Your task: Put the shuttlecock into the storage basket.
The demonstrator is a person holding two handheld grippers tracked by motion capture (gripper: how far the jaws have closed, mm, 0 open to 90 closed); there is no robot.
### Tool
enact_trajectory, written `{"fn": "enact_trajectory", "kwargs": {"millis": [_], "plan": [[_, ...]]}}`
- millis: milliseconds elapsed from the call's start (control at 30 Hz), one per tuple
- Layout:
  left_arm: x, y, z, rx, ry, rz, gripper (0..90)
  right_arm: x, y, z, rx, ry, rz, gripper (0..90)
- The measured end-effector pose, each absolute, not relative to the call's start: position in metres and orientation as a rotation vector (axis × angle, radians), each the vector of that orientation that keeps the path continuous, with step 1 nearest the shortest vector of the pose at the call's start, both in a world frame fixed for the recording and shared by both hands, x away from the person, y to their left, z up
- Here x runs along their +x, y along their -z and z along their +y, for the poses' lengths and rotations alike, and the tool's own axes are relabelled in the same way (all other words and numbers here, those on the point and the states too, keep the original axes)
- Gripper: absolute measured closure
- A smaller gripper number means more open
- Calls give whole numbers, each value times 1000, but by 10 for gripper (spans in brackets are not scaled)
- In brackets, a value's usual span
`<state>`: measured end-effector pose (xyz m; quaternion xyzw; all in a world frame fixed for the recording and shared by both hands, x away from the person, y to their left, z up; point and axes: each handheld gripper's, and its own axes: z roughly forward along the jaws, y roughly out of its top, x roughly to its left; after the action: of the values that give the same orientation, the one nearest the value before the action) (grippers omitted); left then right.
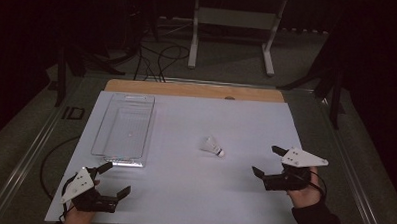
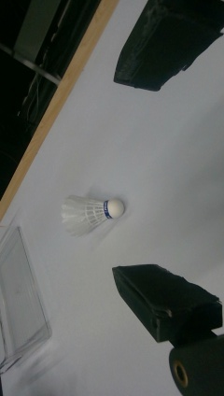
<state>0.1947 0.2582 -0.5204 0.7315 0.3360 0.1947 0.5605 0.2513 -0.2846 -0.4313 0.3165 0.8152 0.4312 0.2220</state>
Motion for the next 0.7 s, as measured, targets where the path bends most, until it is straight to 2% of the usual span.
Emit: {"fn": "enact_trajectory", "kwargs": {"millis": [700], "plan": [[194, 520, 258, 1728, -458, 788, 3, 277, 421, -261, 807, -1177, 2328, 75]]}}
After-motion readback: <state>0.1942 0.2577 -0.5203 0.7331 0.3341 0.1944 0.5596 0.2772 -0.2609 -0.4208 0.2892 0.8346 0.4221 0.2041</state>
